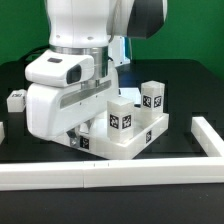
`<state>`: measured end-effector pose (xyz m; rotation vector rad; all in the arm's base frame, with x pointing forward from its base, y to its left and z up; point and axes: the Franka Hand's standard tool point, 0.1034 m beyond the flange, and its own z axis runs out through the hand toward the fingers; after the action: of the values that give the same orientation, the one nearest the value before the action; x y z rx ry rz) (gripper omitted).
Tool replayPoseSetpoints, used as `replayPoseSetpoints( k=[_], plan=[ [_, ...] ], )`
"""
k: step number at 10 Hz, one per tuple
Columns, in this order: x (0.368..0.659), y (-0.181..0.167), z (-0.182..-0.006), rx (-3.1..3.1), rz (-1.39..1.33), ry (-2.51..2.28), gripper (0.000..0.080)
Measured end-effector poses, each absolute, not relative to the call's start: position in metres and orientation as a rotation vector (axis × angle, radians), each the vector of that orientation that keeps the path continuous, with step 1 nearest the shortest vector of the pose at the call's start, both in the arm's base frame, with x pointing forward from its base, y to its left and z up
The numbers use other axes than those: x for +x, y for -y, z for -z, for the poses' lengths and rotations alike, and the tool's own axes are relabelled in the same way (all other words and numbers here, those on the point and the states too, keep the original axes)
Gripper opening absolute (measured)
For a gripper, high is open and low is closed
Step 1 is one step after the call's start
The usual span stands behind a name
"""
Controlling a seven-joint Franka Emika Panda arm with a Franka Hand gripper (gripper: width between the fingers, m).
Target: Assemble square table
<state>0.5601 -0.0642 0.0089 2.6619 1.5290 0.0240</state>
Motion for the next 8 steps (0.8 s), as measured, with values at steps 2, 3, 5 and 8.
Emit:
replayPoseSetpoints(
  k=[2,3,5,8],
  plan=[
    [0.560,0.068,-0.009,2.543,-0.002,-1.699,0.0067],
    [0.567,0.065,-0.012,2.418,0.010,-1.840,0.0067],
    [0.572,0.062,-0.014,2.236,-0.003,-2.008,0.0067],
    [0.571,0.064,-0.013,2.104,0.032,-2.129,0.0067]
  ],
)
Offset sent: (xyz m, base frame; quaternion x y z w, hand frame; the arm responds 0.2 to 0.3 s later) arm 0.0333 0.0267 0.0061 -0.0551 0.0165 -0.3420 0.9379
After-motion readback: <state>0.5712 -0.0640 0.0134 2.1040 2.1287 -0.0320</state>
